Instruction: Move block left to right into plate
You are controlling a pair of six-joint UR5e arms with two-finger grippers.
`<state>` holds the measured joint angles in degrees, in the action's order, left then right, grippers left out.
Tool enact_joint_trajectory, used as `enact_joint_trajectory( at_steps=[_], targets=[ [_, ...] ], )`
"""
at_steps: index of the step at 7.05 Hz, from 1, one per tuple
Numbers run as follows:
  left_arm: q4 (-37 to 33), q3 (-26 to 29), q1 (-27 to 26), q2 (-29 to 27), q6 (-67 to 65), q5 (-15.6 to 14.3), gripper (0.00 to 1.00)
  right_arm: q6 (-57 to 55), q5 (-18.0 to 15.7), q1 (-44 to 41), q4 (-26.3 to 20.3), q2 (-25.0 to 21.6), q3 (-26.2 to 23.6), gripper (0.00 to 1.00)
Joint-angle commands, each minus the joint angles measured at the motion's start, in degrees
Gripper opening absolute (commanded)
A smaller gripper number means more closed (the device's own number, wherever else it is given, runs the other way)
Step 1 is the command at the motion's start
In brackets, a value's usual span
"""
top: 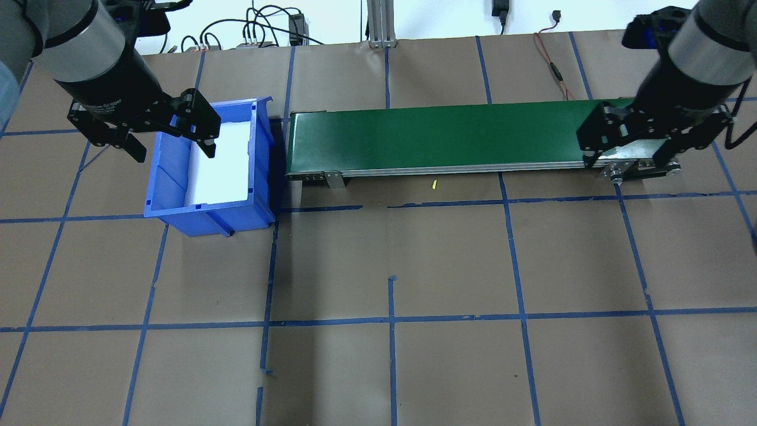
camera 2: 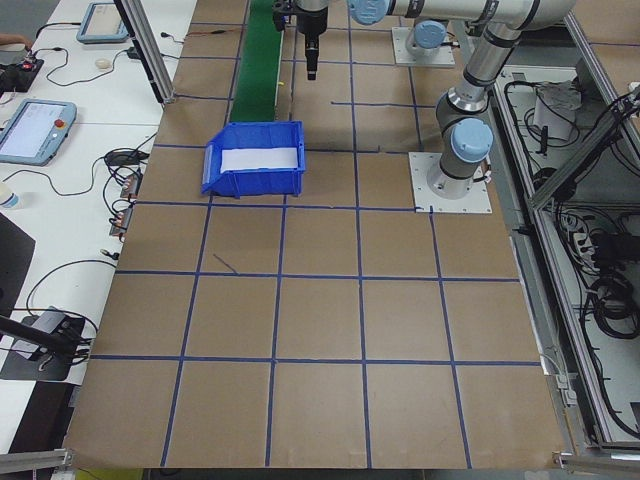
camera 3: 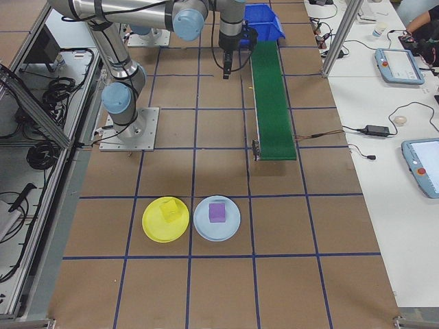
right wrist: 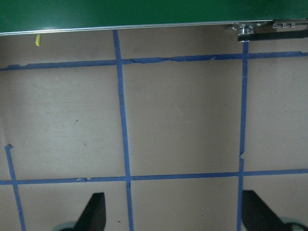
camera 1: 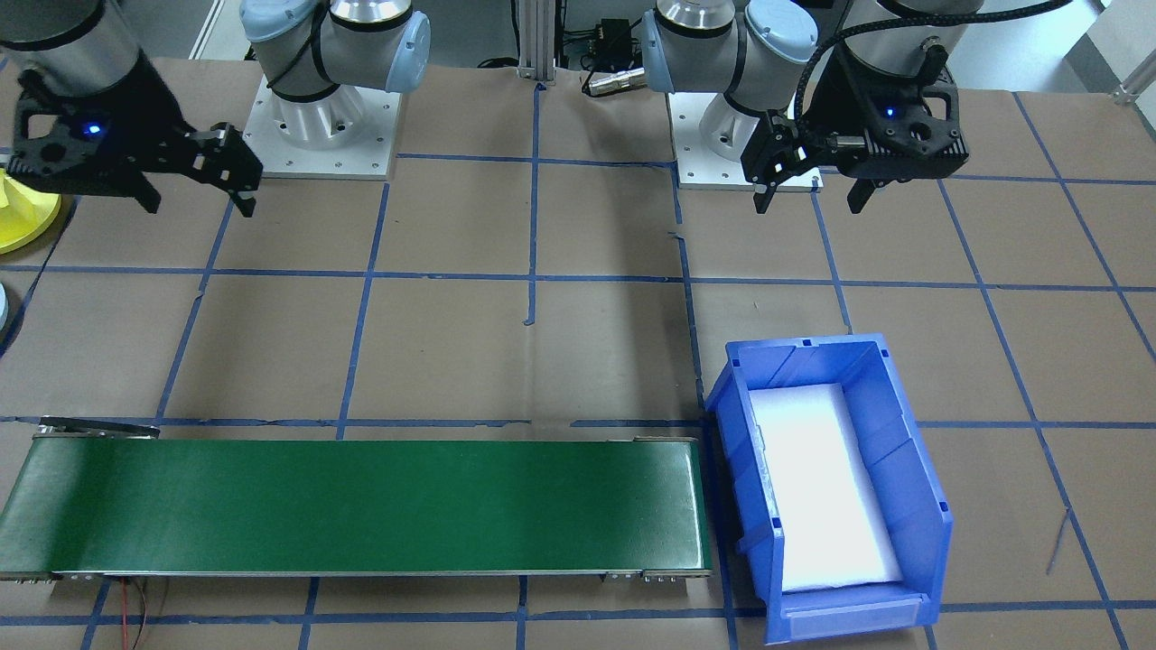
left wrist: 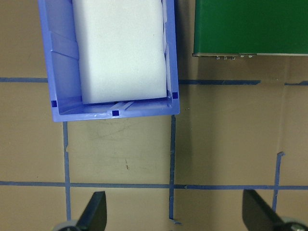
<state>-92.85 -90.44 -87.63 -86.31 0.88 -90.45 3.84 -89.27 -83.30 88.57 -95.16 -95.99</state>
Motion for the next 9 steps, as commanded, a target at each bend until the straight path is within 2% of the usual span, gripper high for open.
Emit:
enact_joint_trajectory(
  at_steps=[1, 4, 7, 9],
  targets=[
    [0.04, 0.00, 0.00, 0.00, 0.00, 0.01, 1.00, -8.83, 1.80, -7.56, 0.72, 1.90, 2.64, 0.98],
    [0.04, -0.09, 0.00, -0.09, 0.17, 0.10, 1.00, -9.02, 2.08, -8.81, 3.79, 2.43, 2.47, 0.99],
    [0.30, -0.18, 0.61, -0.26, 3.08, 0.71, 1.00, -8.33, 1.82, -7.84, 3.80, 2.44, 2.82, 1.00],
    [0.21, 0.17, 0.44, -0.27, 2.99, -0.07, 1.00, -8.32, 1.82, -7.93, 3.80, 2.44, 2.74, 1.00]
  ],
)
